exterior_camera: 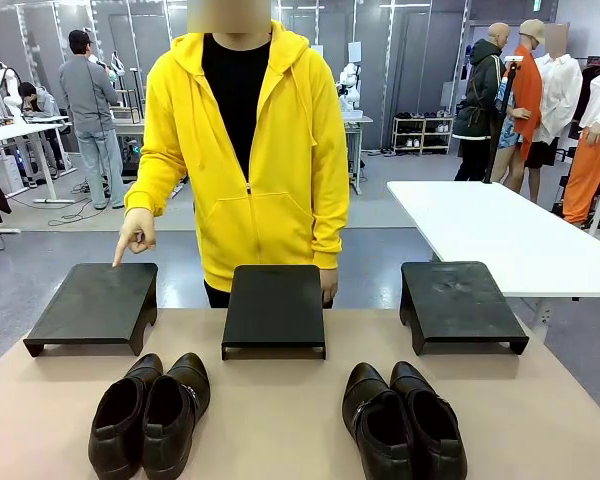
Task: Place the shoes on the stand as instructed by the person.
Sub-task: Pick up one pair of Shoes and place it on the Shoes Stand indicated by the person.
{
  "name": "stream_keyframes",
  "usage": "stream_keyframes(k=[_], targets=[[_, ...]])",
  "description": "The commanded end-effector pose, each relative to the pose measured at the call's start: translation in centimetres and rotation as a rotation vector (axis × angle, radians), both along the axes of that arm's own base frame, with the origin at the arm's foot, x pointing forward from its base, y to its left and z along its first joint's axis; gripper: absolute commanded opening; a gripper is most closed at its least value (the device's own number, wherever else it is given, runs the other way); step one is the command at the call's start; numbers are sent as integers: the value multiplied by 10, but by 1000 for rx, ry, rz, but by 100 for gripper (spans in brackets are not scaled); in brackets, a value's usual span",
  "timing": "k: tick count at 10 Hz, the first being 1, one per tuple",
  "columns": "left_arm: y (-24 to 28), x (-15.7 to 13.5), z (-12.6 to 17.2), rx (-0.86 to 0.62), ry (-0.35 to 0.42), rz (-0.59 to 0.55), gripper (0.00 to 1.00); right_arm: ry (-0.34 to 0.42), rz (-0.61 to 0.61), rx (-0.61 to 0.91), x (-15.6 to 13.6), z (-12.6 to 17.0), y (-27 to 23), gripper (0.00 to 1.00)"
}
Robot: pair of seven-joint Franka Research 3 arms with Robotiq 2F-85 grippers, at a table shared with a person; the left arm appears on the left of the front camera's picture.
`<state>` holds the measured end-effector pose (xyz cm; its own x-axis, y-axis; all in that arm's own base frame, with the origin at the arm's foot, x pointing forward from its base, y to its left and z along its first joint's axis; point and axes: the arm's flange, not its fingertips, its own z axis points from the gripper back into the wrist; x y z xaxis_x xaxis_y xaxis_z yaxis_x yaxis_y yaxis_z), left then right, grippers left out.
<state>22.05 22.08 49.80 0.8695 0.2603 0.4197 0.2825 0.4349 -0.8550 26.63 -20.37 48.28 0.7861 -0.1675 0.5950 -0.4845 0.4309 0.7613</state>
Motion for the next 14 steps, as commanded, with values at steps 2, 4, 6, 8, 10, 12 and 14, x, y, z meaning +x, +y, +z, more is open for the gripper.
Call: stream_keyframes(k=[2, 4, 6, 8, 10, 12, 14], targets=[[2, -1, -1, 1, -20, -17, 100, -27, 5, 1, 2, 2, -2, 100], [2, -1, -1, 1, -20, -17, 100, -27, 5, 1, 2, 2, -2, 100], [2, -1, -1, 1, -20, -17, 100, -27, 5, 1, 2, 2, -2, 100], [0, 0, 0, 0, -1, -1, 100, -27, 5, 1, 2, 2, -2, 100], [-62, 30, 44, 199, 100, -101, 100, -27, 5, 1, 2, 2, -2, 100], [-132, 50, 82, 371, 166, -244, 100, -27, 5, 1, 2, 2, -2, 100], [-197, 63, 96, 551, 283, -305, 100, -27, 5, 1, 2, 2, -2, 100]])
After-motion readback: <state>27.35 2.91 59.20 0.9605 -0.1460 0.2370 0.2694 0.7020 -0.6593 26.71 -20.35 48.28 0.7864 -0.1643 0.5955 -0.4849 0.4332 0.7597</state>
